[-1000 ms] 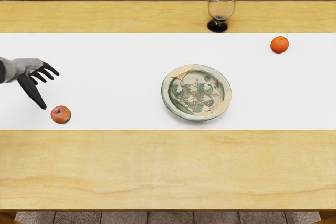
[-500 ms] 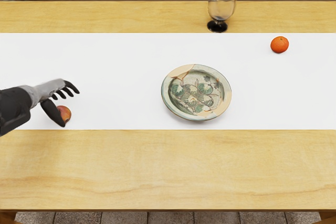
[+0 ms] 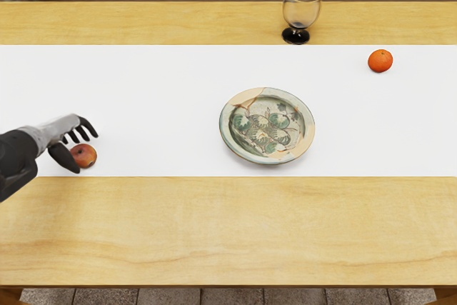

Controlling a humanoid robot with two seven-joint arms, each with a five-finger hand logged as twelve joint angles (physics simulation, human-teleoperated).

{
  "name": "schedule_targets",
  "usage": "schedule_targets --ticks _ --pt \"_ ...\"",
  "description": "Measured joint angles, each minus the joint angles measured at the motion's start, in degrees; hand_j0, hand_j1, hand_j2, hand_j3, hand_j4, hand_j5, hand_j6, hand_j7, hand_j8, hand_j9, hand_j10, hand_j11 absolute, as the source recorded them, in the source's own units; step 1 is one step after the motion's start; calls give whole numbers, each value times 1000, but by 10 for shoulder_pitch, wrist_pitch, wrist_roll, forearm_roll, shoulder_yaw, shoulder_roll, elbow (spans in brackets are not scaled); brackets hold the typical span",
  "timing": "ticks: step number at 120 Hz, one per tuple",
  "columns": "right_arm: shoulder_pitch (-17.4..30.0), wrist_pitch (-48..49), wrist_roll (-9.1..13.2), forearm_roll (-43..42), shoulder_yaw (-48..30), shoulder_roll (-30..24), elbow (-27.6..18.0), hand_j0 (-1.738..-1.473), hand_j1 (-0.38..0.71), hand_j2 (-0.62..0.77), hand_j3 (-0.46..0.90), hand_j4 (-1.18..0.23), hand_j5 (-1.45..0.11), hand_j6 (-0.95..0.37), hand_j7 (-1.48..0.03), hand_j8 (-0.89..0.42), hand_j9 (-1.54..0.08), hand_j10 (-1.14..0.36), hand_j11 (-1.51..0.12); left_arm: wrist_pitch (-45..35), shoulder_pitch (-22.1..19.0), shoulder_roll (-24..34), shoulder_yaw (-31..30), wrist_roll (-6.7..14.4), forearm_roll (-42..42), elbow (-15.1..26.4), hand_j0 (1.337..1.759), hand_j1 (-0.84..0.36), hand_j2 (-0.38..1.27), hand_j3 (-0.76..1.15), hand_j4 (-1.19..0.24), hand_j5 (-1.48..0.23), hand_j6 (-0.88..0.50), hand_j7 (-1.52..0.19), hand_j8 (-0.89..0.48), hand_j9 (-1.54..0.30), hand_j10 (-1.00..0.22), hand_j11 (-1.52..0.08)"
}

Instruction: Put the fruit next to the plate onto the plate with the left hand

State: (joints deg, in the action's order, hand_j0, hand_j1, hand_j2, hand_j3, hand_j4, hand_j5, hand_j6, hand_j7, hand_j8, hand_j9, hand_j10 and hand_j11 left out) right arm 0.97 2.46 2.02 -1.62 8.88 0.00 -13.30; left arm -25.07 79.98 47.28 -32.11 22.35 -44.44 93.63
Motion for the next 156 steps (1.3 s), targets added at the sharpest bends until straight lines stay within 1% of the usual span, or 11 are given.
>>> schedule_targets --ticks 26,52,60,94,111,116,120,129,144,155,156 --pt "0 0 0 0 0 0 0 -1658 -314 -6 0 -29 -38 -29 -38 -29 -38 -29 -38 -6 0 -19 -13 1 -5 -5 1658 -230 100 0 -486 -630 -486 -630 -486 -630 -486 -630" --pt "0 0 0 0 0 0 0 -1658 -314 -6 0 -29 -38 -29 -38 -29 -38 -29 -38 -6 0 -20 -17 2 -5 -9 1658 -263 116 0 -518 -677 -518 -677 -518 -677 -518 -677" --pt "0 0 0 0 0 0 0 -1658 -314 -6 0 -29 -38 -29 -38 -29 -38 -29 -38 -6 1 -19 -18 2 -5 -10 1657 -275 151 0 -538 -707 -505 -707 -534 -707 -538 -707" --pt "0 0 0 0 0 0 0 -1658 -314 -6 0 -29 -38 -29 -38 -29 -38 -29 -38 -6 6 -19 -19 1 -3 -12 1656 -299 292 0 -633 -847 -479 -844 -519 -846 -634 -846" --pt "0 0 0 0 0 0 0 -1658 -314 -6 0 -29 -38 -29 -38 -29 -38 -29 -38 -6 24 -24 -19 1 1 -12 1655 -300 310 0 -673 -920 -444 -904 -495 -909 -678 -911" --pt "0 0 0 0 0 0 0 -1658 -314 -6 0 -29 -38 -29 -38 -29 -38 -29 -38 -6 30 -29 -19 1 1 -12 1655 -302 290 0 -670 -935 -437 -917 -484 -926 -689 -927" --pt "0 0 0 0 0 0 0 -1658 -314 -6 0 -29 -38 -29 -38 -29 -38 -29 -38 -5 33 -34 -19 1 2 -12 1655 -318 343 0 -667 -945 -434 -928 -476 -935 -696 -937" --pt "0 0 0 0 0 0 0 -1658 -314 -6 0 -29 -38 -29 -38 -29 -38 -29 -38 -5 42 -41 -19 1 4 -12 1655 -338 382 0 -660 -961 -418 -942 -466 -949 -708 -950" --pt "0 0 0 0 0 0 0 -1658 -314 -6 0 -29 -38 -29 -38 -29 -38 -29 -38 -1 60 -51 -19 0 11 -12 1655 -319 347 0 -662 -979 -414 -953 -464 -965 -718 -967" --pt "0 0 0 0 0 0 0 -1658 -314 -6 0 -29 -38 -29 -38 -29 -38 -29 -38 2 77 -74 -18 1 20 -18 1655 -314 365 0 -670 -988 -418 -955 -481 -968 -722 -970" --pt "0 0 0 0 0 0 0 -1658 -314 -6 0 -29 -38 -29 -38 -29 -38 -29 -38 2 79 -77 -18 0 21 -19 1655 -310 346 0 -672 -987 -418 -955 -476 -969 -722 -971"
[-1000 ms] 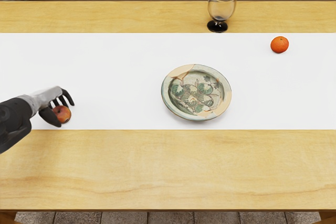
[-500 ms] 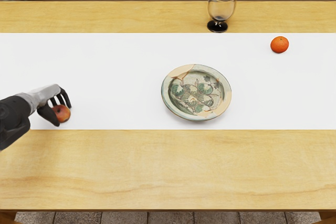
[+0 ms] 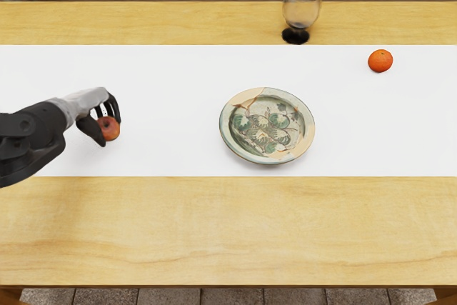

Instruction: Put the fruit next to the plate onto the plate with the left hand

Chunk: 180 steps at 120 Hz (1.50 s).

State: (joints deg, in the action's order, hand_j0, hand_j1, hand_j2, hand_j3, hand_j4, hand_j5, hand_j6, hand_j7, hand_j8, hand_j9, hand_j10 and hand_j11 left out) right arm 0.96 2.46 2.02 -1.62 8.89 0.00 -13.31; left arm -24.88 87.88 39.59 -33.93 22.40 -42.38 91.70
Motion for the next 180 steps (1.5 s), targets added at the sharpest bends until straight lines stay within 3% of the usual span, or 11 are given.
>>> schedule_targets --ticks 34,49,109,180 --pt "0 0 0 0 0 0 0 -1658 -314 -6 0 -29 -38 -29 -38 -29 -38 -29 -38 11 45 -86 4 0 24 -37 1656 -316 384 0 -682 -989 -428 -952 -478 -964 -716 -968" --pt "0 0 0 0 0 0 0 -1658 -313 -6 0 -30 -38 -29 -38 -29 -38 -29 -38 15 56 -115 6 0 30 -57 1657 -344 458 0 -682 -976 -430 -940 -480 -948 -708 -952" --pt "0 0 0 0 0 0 0 -1658 -313 -6 0 -30 -39 -30 -39 -30 -39 -30 -39 28 95 -231 18 4 55 -105 1657 -332 476 0 -691 -946 -471 -930 -529 -933 -698 -936" --pt "0 0 0 0 0 0 0 -1658 -314 -6 0 -29 -38 -29 -38 -29 -38 -29 -38 29 89 -297 39 10 69 -127 1657 -325 579 0 -694 -937 -539 -923 -600 -932 -696 -935"
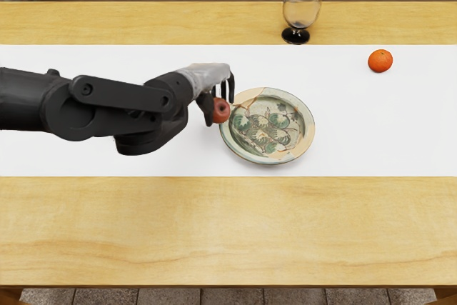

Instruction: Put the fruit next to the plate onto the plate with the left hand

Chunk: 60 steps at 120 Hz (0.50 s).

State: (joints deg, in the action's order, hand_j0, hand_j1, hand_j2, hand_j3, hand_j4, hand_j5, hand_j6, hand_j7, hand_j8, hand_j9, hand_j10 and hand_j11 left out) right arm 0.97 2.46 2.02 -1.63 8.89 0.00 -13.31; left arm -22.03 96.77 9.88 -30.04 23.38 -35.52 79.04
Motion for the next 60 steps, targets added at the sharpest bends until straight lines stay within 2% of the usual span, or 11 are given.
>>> schedule_targets --ticks 60 --pt "0 0 0 0 0 0 0 -1658 -314 -6 0 -29 -38 -29 -38 -29 -38 -29 -38 -4 -13 -43 8 -7 41 -19 1658 -425 726 0 -697 -935 -501 -921 -565 -926 -701 -928"
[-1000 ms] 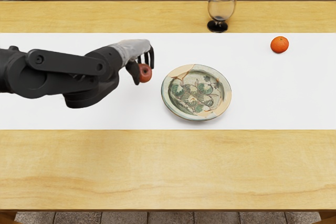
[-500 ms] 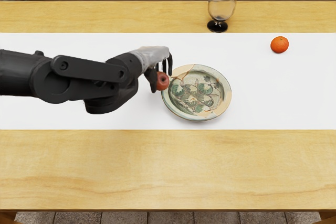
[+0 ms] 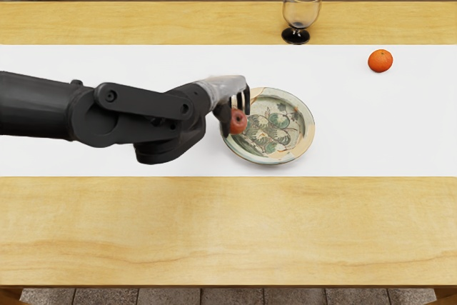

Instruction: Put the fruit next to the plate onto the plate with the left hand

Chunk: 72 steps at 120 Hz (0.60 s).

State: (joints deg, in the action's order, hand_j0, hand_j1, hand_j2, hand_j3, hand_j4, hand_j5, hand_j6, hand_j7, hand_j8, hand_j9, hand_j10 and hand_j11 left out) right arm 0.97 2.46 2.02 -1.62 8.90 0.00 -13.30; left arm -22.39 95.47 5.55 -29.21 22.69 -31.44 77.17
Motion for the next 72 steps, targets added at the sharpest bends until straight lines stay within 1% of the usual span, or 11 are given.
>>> schedule_targets --ticks 4,6,13,30,35,44,52,66,72 --pt "0 0 0 0 0 0 0 -1658 -314 -6 0 -29 -38 -29 -38 -29 -38 -29 -38 1 -1 -1 0 -1 2 -1 1658 -431 732 0 -695 -938 -501 -922 -562 -926 -701 -929" --pt "0 0 0 0 0 0 0 -1658 -314 -6 0 -29 -38 -29 -38 -29 -38 -29 -38 1 -2 -2 0 -1 3 -1 1658 -425 701 0 -696 -937 -497 -923 -558 -926 -701 -929" --pt "0 0 0 0 0 0 0 -1658 -314 -6 0 -29 -38 -29 -38 -29 -38 -29 -38 2 -4 -2 0 -2 8 -2 1658 -415 677 0 -696 -937 -496 -923 -565 -927 -700 -929" --pt "0 0 0 0 0 0 0 -1658 -314 -6 0 -29 -38 -29 -38 -29 -38 -29 -38 11 -7 -2 2 -4 18 -3 1658 -399 669 0 -695 -937 -503 -922 -576 -929 -698 -932" --pt "0 0 0 0 0 0 0 -1658 -314 -6 0 -29 -38 -29 -38 -29 -38 -29 -38 12 -7 -3 2 -8 19 -4 1658 -390 647 0 -686 -921 -510 -906 -577 -915 -688 -918" --pt "0 0 0 0 0 0 0 -1658 -314 -6 0 -29 -38 -29 -38 -29 -38 -29 -38 13 -12 -5 2 -14 20 -6 1658 -294 473 0 -586 -781 -464 -772 -511 -777 -587 -780" --pt "0 0 0 0 0 0 0 -1658 -314 -6 0 -29 -38 -29 -38 -29 -38 -29 -38 14 -13 -5 1 -17 20 -7 1658 -202 357 0 -496 -659 -408 -652 -441 -656 -497 -657" --pt "0 0 0 0 0 0 0 -1658 -314 -6 0 -29 -38 -29 -38 -29 -38 -29 -38 18 -13 0 2 -19 19 -6 1658 -97 224 0 -392 -518 -343 -514 -362 -516 -393 -517" --pt "0 0 0 0 0 0 0 -1658 -314 -6 0 -29 -38 -29 -38 -29 -38 -29 -38 23 -13 17 8 -20 20 -4 1658 -67 187 0 -363 -478 -325 -475 -339 -477 -364 -478"
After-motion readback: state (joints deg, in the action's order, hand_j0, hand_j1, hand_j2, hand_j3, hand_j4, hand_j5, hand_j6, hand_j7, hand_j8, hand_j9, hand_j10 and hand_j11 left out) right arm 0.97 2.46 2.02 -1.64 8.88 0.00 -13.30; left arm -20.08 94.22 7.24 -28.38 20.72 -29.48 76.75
